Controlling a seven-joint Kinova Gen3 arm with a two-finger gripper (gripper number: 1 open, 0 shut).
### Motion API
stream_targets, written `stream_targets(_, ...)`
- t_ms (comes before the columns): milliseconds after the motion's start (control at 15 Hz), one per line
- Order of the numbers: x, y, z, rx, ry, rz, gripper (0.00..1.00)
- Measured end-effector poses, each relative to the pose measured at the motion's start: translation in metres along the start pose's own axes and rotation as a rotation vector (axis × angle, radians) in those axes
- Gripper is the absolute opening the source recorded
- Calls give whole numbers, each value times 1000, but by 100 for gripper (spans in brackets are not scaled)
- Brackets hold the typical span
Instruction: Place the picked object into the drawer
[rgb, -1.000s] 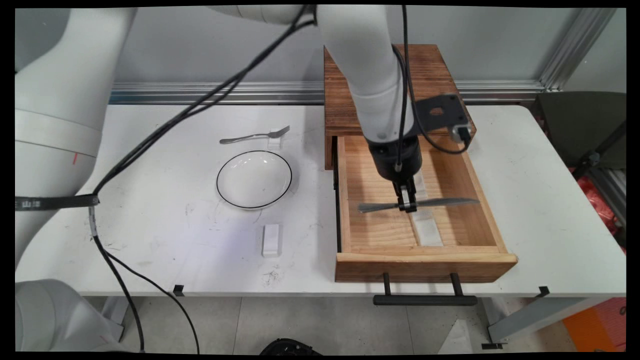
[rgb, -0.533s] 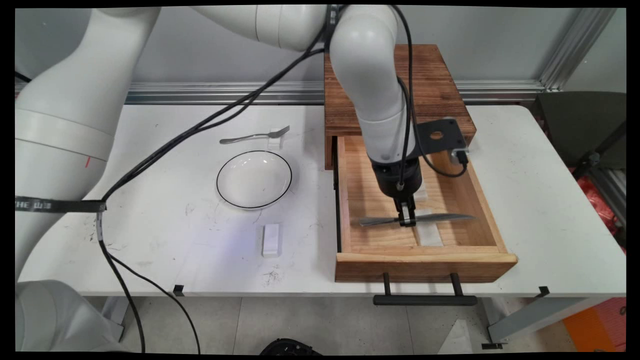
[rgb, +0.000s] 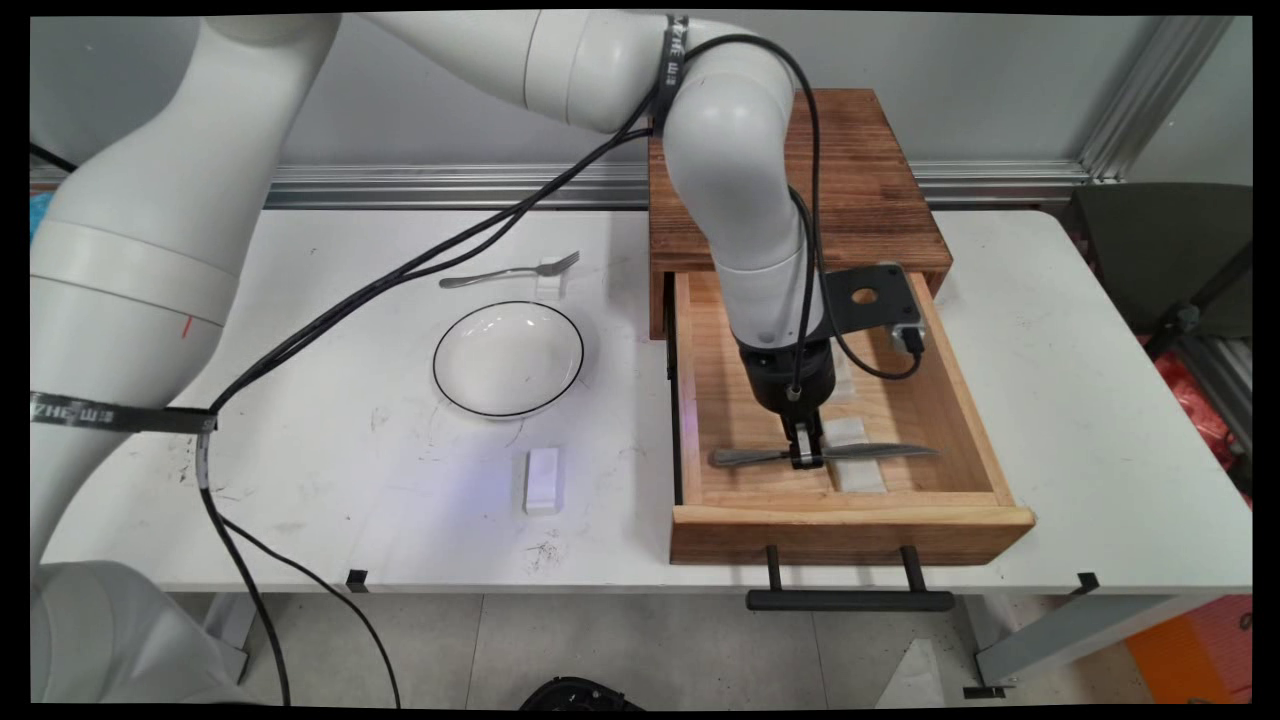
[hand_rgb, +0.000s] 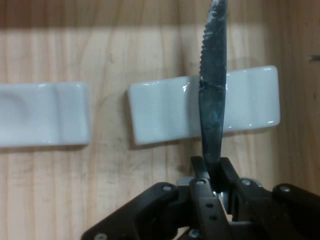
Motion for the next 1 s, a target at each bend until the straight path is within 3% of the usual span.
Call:
stream_targets(467,-5,-1,5,2,-1,2,0)
stream_targets(533,-5,-1,5,3,1,3,100)
stream_targets(1000,-3,-2,-7,9,28,17,100)
